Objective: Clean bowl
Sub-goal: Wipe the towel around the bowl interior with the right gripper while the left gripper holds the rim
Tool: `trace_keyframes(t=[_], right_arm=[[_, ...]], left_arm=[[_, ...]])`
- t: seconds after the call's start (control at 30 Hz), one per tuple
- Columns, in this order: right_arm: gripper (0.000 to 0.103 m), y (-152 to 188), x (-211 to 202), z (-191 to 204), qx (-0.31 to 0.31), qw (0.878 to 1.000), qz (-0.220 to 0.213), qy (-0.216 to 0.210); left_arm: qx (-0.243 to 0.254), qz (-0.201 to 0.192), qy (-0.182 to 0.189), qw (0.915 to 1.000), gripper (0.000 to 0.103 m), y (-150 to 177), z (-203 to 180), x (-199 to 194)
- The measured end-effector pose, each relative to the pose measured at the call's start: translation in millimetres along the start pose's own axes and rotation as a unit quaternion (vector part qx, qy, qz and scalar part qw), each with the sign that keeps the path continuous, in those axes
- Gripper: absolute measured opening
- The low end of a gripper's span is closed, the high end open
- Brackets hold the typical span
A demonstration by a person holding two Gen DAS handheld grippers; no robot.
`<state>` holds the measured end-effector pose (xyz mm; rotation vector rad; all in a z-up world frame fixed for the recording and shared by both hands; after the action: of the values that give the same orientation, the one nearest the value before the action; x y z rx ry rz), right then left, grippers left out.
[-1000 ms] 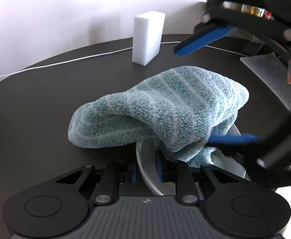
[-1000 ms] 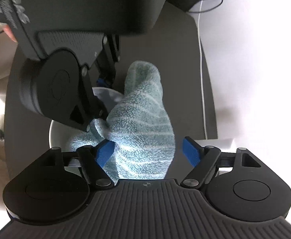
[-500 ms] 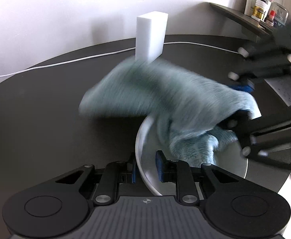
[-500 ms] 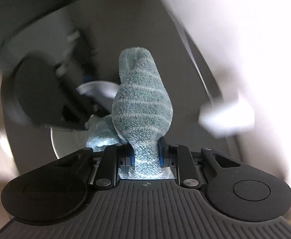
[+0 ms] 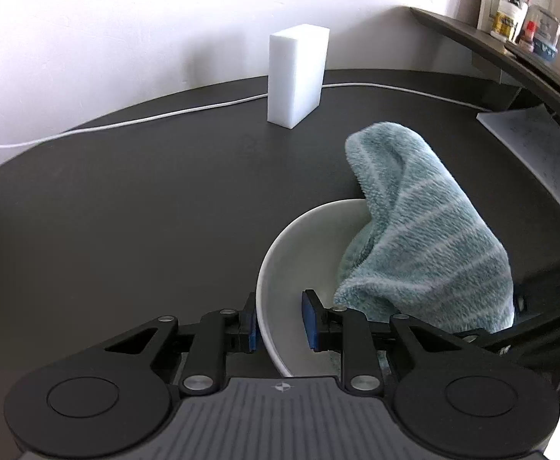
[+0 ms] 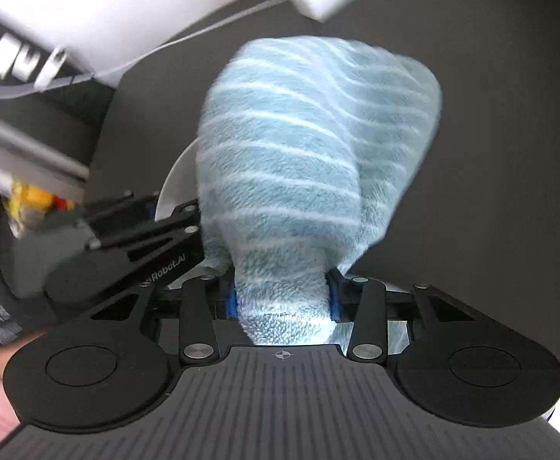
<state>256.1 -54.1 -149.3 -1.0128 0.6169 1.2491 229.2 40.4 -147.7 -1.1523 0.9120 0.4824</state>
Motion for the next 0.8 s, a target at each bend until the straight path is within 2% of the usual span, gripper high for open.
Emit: trace_keyframes(t=[0.07, 0.1, 0.17, 0.27, 0.37, 0.4, 0.47, 0.57, 0.6, 0.63, 0.67, 0.7, 0.73, 0.77, 0.8], right_arm=[[0.039, -8, 4, 9, -0.101, 0.994, -0.017, 0.040], [0.036, -13, 5, 14, -0.155, 0.986, -0.026, 0.060], [0.034, -17, 9, 26, -0.298, 0.946, -0.039, 0.124], [0.034, -19, 18, 36, -0.443, 0.882, -0.026, 0.155], [0.036, -23, 18, 40, -0.497, 0.855, -0.002, 0.148], [0.037, -24, 16, 41, -0.515, 0.845, 0.008, 0.145], [0.053, -29, 14, 45, -0.544, 0.826, 0.019, 0.148], [0.067, -30, 11, 60, -0.578, 0.801, -0.001, 0.158], [0.071, -28, 10, 66, -0.593, 0.789, -0.009, 0.158], [0.079, -25, 9, 70, -0.609, 0.777, -0.019, 0.160], [0.080, -24, 11, 76, -0.626, 0.762, -0.029, 0.161], [0.080, -23, 15, 82, -0.643, 0.747, -0.041, 0.162], [0.072, -21, 20, 83, -0.648, 0.742, -0.040, 0.167], [0.050, -18, 24, 82, -0.648, 0.741, -0.034, 0.173], [0.038, -17, 27, 79, -0.639, 0.748, -0.025, 0.177]], left_arm=[[-0.001, 0.005, 0.005, 1.0000, 0.025, 3, 2, -2], [-0.001, 0.006, 0.006, 1.0000, 0.027, 3, 3, -3], [0.001, 0.004, 0.006, 1.0000, 0.028, 3, 5, -3], [0.016, 0.004, -0.002, 0.9999, 0.029, 1, 7, -1], [0.021, 0.001, 0.006, 0.9998, 0.029, -1, 8, 2], [0.021, 0.001, 0.012, 0.9997, 0.023, -1, 7, 3], [0.025, -0.001, 0.020, 0.9995, 0.023, -1, 7, 4], [0.029, -0.003, 0.018, 0.9994, 0.023, 0, 7, 4], [0.028, -0.004, 0.020, 0.9994, 0.022, 1, 7, 4], [0.028, -0.004, 0.020, 0.9994, 0.022, 0, 6, 4], [0.028, -0.004, 0.020, 0.9994, 0.022, 0, 6, 5], [0.026, -0.004, 0.019, 0.9995, 0.022, 0, 6, 5], [0.022, -0.004, 0.018, 0.9996, 0.022, 0, 6, 5], [0.018, -0.004, 0.018, 0.9997, 0.022, 0, 7, 5], [0.016, -0.005, 0.017, 0.9997, 0.023, 0, 6, 5]])
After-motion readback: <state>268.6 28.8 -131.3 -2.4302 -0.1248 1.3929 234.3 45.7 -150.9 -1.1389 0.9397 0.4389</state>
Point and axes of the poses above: each gripper's, at about its wrist camera, not at the fingertips, and x roughly the way its jaws point, z to its left, y to its underside, the point moved 9 cm from there along x, roughly the way its jaws point, and after that the axes turned 12 degrees about x, right-handed, at the moved point
